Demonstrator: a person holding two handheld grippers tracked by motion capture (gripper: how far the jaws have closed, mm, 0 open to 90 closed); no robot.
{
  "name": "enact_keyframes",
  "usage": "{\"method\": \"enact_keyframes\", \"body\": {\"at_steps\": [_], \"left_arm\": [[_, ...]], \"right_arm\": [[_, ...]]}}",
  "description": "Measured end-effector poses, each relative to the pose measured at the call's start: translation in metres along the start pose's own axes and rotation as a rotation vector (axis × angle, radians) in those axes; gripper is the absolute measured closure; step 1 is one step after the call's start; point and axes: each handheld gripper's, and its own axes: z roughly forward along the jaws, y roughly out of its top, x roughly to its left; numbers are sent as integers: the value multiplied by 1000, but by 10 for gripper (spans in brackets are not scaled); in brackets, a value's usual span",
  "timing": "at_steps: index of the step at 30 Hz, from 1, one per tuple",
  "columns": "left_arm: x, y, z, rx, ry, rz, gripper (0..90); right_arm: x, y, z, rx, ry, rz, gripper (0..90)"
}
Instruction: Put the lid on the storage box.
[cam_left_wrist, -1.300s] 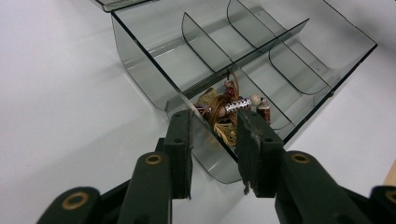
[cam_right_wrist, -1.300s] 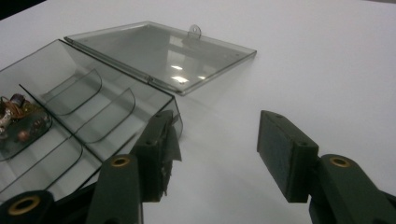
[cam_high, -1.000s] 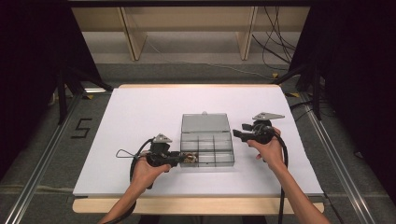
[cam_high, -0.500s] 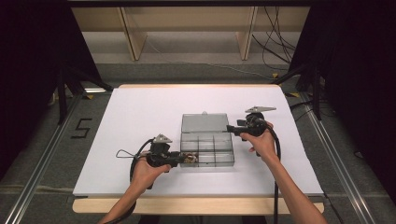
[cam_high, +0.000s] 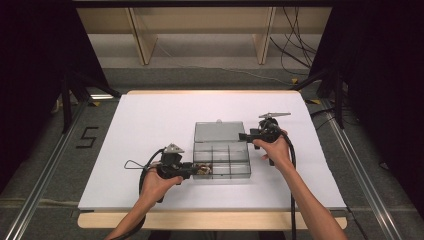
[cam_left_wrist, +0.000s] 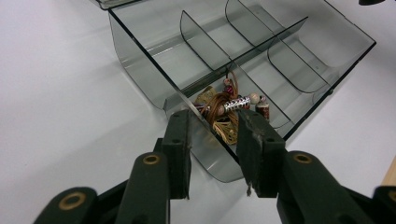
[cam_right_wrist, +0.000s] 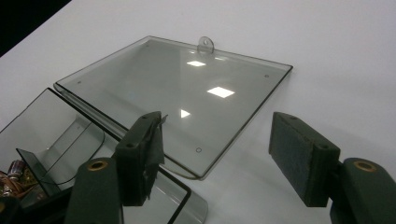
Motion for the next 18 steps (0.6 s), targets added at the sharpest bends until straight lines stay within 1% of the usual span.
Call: {"method": "enact_keyframes", "body": {"at_steps": [1, 2, 3, 4, 6, 7, 8, 10, 11, 13, 14, 15, 16, 17, 18], "left_arm": [[0, 0, 0, -3, 4, -1, 649], [0, 0, 0, -2, 5, 1, 649], [0, 0, 0, -3, 4, 0, 649], [0, 0, 0, -3, 4, -2, 649], [0, 0, 1, -3, 5, 0, 649], [0, 0, 0, -2, 4, 1, 649], [0, 0, 0, -3, 3, 1, 649], [0, 0, 1, -4, 5, -2, 649], [0, 0, 0, -3, 6, 2, 649], [0, 0, 0, -1, 8, 3, 649], [0, 0, 0, -3, 5, 2, 649], [0, 0, 1, -4, 5, 0, 649], [0, 0, 1, -3, 6, 1, 649], [0, 0, 0, -4, 6, 3, 649], [0, 0, 1, -5, 5, 0, 649]], "right_arm": [[-1, 0, 1, -4, 6, -3, 363], [1, -1, 2, 2, 14, 28, 363], [0, -1, 2, 11, 12, 25, 362], [-2, 0, 3, 7, 6, 7, 363], [-2, -1, 4, 2, 18, 35, 362], [-4, -1, 6, -7, 18, 33, 363], [-2, -1, 6, -7, 36, 70, 364], [-4, -1, 7, -18, 34, 57, 364], [-4, 0, 8, -17, 29, 58, 364], [-3, 0, 9, -9, 35, 60, 364], [-2, 0, 10, -4, 34, 74, 364], [0, 0, 9, 6, 35, 103, 364], [-2, -1, 12, -7, 37, 80, 364], [0, -1, 12, 6, 40, 92, 364], [0, -1, 12, 6, 40, 92, 364]]}}
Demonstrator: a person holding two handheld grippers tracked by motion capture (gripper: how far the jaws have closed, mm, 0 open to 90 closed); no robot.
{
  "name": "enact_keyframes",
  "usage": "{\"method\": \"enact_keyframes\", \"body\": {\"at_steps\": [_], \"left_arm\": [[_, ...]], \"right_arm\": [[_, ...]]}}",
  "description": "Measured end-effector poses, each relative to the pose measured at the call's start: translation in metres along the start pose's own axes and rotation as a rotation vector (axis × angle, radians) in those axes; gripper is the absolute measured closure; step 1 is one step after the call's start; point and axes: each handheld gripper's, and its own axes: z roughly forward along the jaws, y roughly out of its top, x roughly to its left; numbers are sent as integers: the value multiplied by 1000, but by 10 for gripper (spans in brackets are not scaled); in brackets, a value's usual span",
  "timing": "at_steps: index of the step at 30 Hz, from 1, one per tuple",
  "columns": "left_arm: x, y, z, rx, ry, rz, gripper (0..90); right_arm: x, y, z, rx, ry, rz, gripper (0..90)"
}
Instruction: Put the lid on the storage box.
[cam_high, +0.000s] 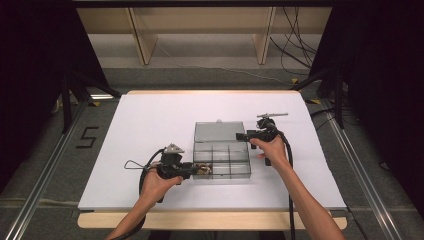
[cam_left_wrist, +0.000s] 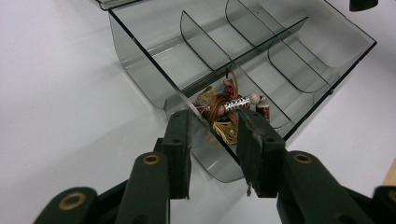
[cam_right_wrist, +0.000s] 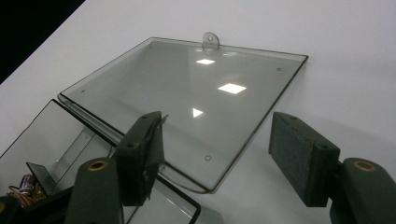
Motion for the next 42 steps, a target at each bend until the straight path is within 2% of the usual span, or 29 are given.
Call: {"method": "enact_keyframes", "body": {"at_steps": [2, 4, 5, 6, 8, 9, 10, 11, 12, 13, 17, 19, 20, 21, 22, 26, 29, 30, 31, 32, 33, 34, 37, 39, 40, 41, 42], "left_arm": [[0, 0, 0, -3, 0, -1, 649], [0, 0, 0, -3, -2, 0, 649], [0, 0, 0, 0, -2, 0, 649], [0, 0, -1, 7, -5, 11, 649], [0, 0, 0, 1, -4, 2, 649], [0, 0, -1, 7, -5, 10, 649], [0, 0, -1, 7, -5, 10, 649], [0, 0, -1, 7, -5, 11, 649], [0, 0, -1, 7, -5, 10, 649], [0, 0, -1, 8, -3, 9, 649], [1, 0, -1, 7, -10, 11, 649], [1, 0, -1, 8, -6, 13, 649], [0, 0, -1, 8, -9, 10, 649], [1, 0, -1, 8, -9, 13, 649], [1, 0, -1, 8, -10, 11, 649], [0, 0, -1, 10, -6, 14, 649], [1, 0, -1, 9, -9, 13, 649], [0, 0, -1, 8, -6, 13, 649], [0, 0, -1, 8, -6, 13, 649], [0, 0, -1, 9, -6, 14, 649], [1, 0, -1, 11, -6, 16, 649], [0, 0, -1, 10, -6, 14, 649], [1, 0, -1, 10, -7, 16, 649], [1, 0, -1, 10, -7, 15, 649], [1, 0, -1, 11, -7, 15, 649], [1, 0, -1, 11, -7, 15, 649], [1, 0, -1, 11, -7, 16, 649]], "right_arm": [[1, 0, 1, -2, 23, 0, 366], [2, 0, 2, -1, 16, -1, 364], [3, 0, 2, 6, 23, 16, 363], [3, 0, 3, 9, 13, 13, 363], [1, 0, 3, 6, 12, 0, 364], [4, 0, 2, 24, 22, 58, 363], [4, 0, 2, 24, 22, 58, 363], [0, 0, 4, 5, 15, 3, 364], [1, 0, 3, 9, 16, 14, 362], [0, 1, 4, 6, 22, -6, 360], [1, 2, 3, 11, 15, -8, 359], [2, 2, 3, 12, 19, 9, 361], [4, 2, 2, 23, 16, 32, 365], [2, 2, 2, 18, 12, 11, 367], [3, 2, 2, 22, 15, 31, 367], [-1, 2, 4, 18, 7, 6, 369], [1, 4, 4, 37, 1, 11, 370], [6, 5, 3, 54, 5, 71, 371], [2, 7, 4, 48, -8, 17, 371], [7, 9, 3, 75, 5, 74, 373], [5, 10, 3, 79, -13, 44, 373], [5, 14, 6, 103, -31, 34, 373], [6, 16, 7, 126, -46, 18, 372], [8, 18, 6, 149, -60, 24, 372], [9, 19, 7, 161, -50, 34, 372], [7, 20, 8, 164, -66, 26, 373], [6, 20, 8, 160, -56, 14, 377]]}}
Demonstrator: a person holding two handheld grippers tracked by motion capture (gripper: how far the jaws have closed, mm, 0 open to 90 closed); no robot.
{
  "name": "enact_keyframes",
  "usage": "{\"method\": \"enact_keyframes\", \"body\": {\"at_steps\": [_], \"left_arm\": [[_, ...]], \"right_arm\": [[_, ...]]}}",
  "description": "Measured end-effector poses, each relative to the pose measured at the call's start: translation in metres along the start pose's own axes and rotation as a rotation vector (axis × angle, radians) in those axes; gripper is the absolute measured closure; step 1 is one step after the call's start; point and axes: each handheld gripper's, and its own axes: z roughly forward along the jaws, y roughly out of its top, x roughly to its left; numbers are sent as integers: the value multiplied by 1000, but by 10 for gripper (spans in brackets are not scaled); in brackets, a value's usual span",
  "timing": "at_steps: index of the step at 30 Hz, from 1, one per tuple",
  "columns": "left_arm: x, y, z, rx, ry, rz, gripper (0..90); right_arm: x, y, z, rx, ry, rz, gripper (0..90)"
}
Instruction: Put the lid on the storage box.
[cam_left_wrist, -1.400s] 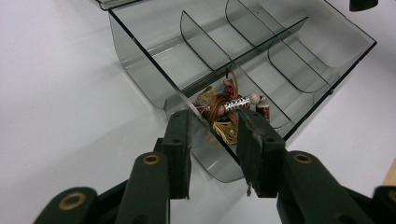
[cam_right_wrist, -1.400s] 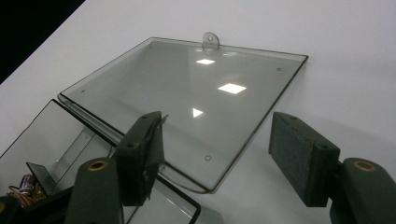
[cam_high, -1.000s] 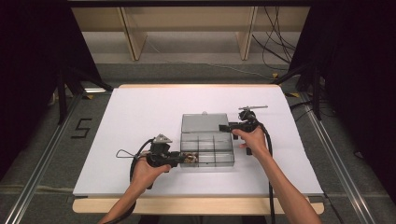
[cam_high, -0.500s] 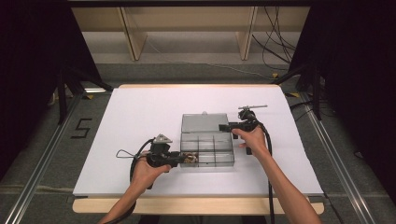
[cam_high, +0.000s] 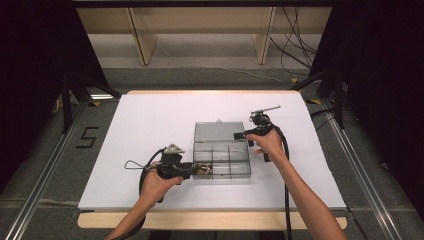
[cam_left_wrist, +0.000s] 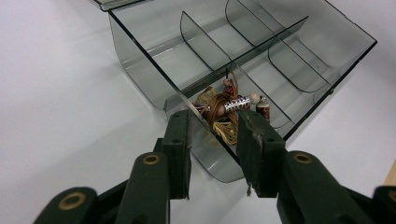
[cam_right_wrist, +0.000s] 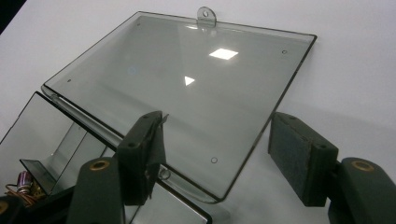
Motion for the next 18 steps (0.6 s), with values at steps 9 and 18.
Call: {"method": "enact_keyframes", "body": {"at_steps": [9, 18], "left_arm": [[0, 0, 0, 0, 0, 1, 649], [0, 0, 0, -3, 4, 2, 649]], "right_arm": [[2, 6, 0, 51, -7, 31, 368], [-1, 7, 3, 82, 40, 97, 365]]}}
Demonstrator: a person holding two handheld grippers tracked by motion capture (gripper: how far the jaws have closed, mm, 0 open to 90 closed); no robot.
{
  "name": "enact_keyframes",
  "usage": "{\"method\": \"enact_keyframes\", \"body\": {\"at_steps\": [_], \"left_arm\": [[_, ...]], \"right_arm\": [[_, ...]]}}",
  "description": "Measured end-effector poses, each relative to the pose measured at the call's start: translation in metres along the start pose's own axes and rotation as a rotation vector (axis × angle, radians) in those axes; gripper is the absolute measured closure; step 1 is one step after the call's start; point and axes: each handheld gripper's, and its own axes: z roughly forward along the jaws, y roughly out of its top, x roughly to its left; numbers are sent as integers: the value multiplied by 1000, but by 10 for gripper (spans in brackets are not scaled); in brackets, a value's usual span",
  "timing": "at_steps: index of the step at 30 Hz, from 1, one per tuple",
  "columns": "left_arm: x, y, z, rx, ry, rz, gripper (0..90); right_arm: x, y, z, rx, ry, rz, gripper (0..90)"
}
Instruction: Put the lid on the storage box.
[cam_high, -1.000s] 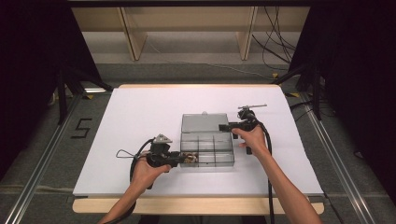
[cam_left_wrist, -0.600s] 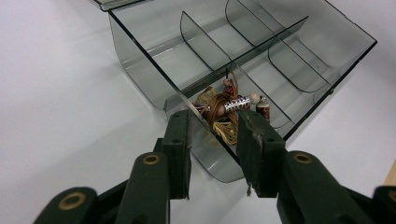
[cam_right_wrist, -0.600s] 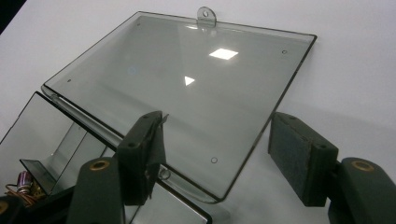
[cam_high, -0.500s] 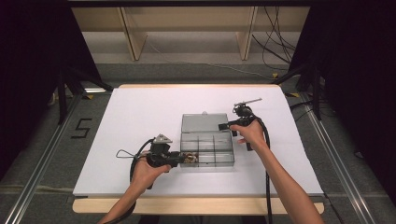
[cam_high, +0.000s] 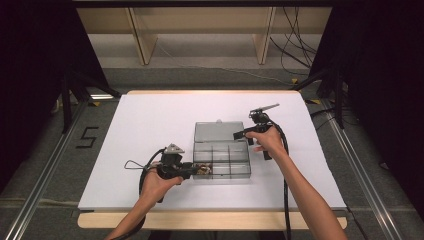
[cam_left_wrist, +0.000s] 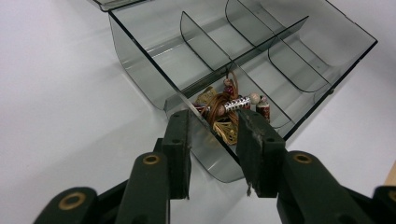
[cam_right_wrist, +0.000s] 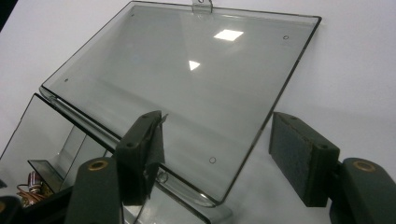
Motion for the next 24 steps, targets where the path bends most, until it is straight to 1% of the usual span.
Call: {"method": "enact_keyframes", "body": {"at_steps": [1, 2, 3, 4, 5, 7, 8, 9, 10, 11, 12, 13, 14, 15, 16, 17, 18, 19, 21, 22, 24], "left_arm": [[0, 0, 0, 1, 0, 1, 649], [0, 0, 0, 0, -2, 3, 649], [-1, 0, -1, 5, 10, 4, 649], [-1, 0, -1, 5, 12, 1, 649], [-1, 0, 0, 4, 11, 1, 649], [0, 0, 0, 5, 9, 5, 649], [-1, 0, 1, -9, 5, -6, 649], [-1, 0, 1, -5, 9, -3, 649], [-1, 0, 1, -6, 9, -3, 649], [-1, 0, 1, -6, 10, -3, 649], [-1, 0, 1, -6, 9, -2, 649], [-1, 0, 1, -6, 9, -3, 649], [-1, 0, 1, -6, 10, -2, 649], [-1, 0, 1, -6, 10, -2, 649], [-1, 0, 1, -6, 9, -2, 649], [-1, 0, 1, -6, 9, -1, 649], [-1, 0, 0, -5, 11, -3, 649], [-1, 0, 1, -6, 12, -3, 648], [-1, 0, 0, -5, 12, -3, 649], [-1, 0, 0, 3, 3, 4, 648], [-1, 0, 0, 1, 2, 3, 648]], "right_arm": [[-3, 1, 0, -4, -13, -30, 365], [-3, 1, 0, -4, -13, -30, 365], [-3, 1, 1, -4, -8, -26, 364], [-5, 2, 1, -3, -1, -45, 364], [-5, 2, 1, -3, -1, -45, 364], [-4, 3, 2, 4, -2, -28, 363], [-4, 3, 2, 4, -2, -28, 363], [-4, 3, 2, 10, -4, -24, 363], [-5, 3, 2, 14, 5, -22, 364], [-3, 3, 3, 22, 20, 9, 363], [-3, 4, 3, 19, 25, -2, 361], [-3, 4, 3, 20, 18, -1, 360], [-1, 4, 3, 27, 23, 10, 360], [-2, 5, 2, 27, 8, -8, 361], [-2, 5, 2, 22, 15, -17, 361], [0, 5, 2, 30, 20, 5, 361], [-3, 5, 2, 21, 17, -31, 361], [-4, 5, 2, 21, 16, -30, 361], [-3, 5, 2, 25, 12, -9, 361], [-3, 5, 2, 23, 18, -8, 360], [-4, 5, 3, 17, 15, -12, 361]]}}
